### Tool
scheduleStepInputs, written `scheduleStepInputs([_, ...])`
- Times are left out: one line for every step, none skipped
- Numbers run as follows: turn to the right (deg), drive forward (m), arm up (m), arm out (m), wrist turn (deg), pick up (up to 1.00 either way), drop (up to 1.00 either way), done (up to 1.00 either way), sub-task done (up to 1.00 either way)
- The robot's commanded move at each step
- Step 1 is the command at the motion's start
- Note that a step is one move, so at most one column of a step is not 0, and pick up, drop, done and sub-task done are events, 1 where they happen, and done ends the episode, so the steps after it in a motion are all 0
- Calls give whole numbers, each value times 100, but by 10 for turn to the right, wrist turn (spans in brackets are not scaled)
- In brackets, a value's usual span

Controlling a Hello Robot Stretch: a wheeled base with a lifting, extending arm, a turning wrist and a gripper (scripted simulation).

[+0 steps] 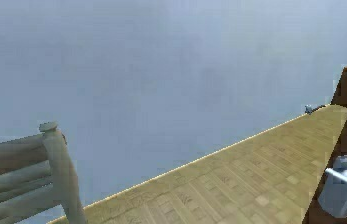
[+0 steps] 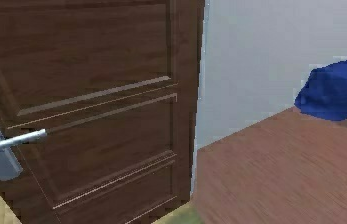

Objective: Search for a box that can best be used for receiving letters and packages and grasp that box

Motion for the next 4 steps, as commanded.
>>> scheduleStepInputs([-30,0,0,0,0,0,0,0,0])
scheduleStepInputs([0,40,0,0,0,0,0,0,0])
scheduleStepInputs([90,0,0,0,0,0,0,0,0])
scheduleStepInputs([0,45,0,0,0,0,0,0,0])
